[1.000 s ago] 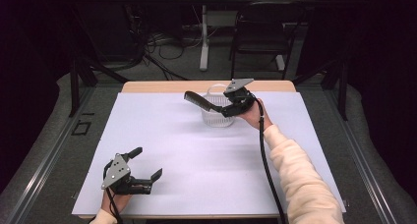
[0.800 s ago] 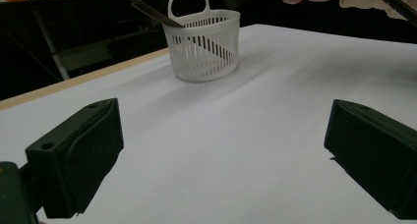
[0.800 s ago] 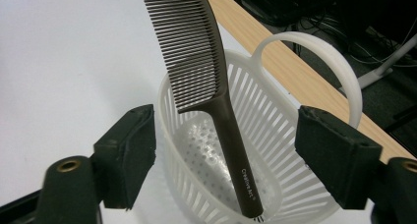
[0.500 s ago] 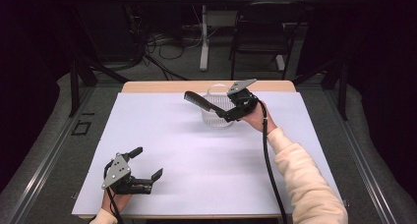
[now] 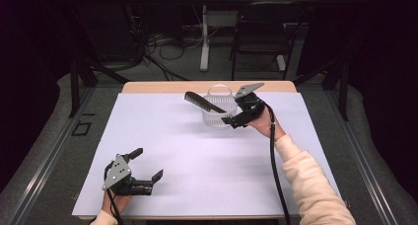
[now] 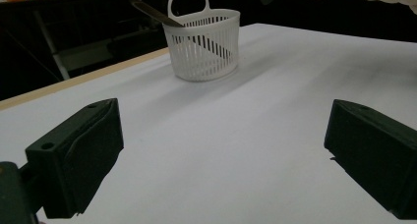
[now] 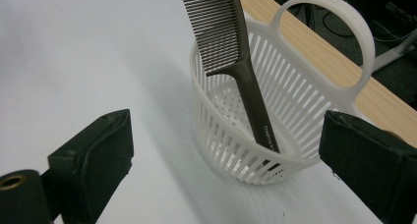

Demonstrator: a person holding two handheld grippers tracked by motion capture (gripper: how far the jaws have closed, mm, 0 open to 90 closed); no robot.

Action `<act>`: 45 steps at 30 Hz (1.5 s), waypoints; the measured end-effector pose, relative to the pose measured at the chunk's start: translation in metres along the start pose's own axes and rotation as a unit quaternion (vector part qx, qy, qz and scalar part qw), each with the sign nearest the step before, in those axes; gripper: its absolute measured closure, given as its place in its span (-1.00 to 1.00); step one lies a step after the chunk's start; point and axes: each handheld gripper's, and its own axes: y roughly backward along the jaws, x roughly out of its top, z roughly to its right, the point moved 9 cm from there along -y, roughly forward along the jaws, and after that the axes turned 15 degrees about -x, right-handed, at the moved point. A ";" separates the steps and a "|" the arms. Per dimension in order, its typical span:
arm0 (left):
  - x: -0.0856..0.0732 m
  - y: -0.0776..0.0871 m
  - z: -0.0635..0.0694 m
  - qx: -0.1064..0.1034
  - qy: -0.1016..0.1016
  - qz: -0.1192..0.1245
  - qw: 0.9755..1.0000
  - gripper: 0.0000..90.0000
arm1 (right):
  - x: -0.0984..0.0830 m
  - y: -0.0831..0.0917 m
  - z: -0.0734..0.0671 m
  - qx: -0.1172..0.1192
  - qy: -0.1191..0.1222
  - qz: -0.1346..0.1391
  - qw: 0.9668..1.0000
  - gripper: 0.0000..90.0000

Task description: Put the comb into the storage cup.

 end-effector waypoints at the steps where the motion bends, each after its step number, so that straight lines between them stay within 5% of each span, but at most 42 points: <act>1: 0.000 0.000 0.000 0.000 -0.001 0.000 1.000 -0.97 | -0.002 0.002 0.000 0.002 -0.002 -0.001 1.000 -0.89; 19: 0.000 0.000 0.000 -0.003 0.001 -0.001 1.000 -0.98 | -0.027 0.030 -0.013 0.007 -0.008 -0.025 1.000 -1.00; 45: -0.001 0.000 0.000 -0.003 0.001 -0.002 1.000 -0.98 | -0.059 0.056 -0.031 0.005 -0.009 -0.017 1.000 -1.00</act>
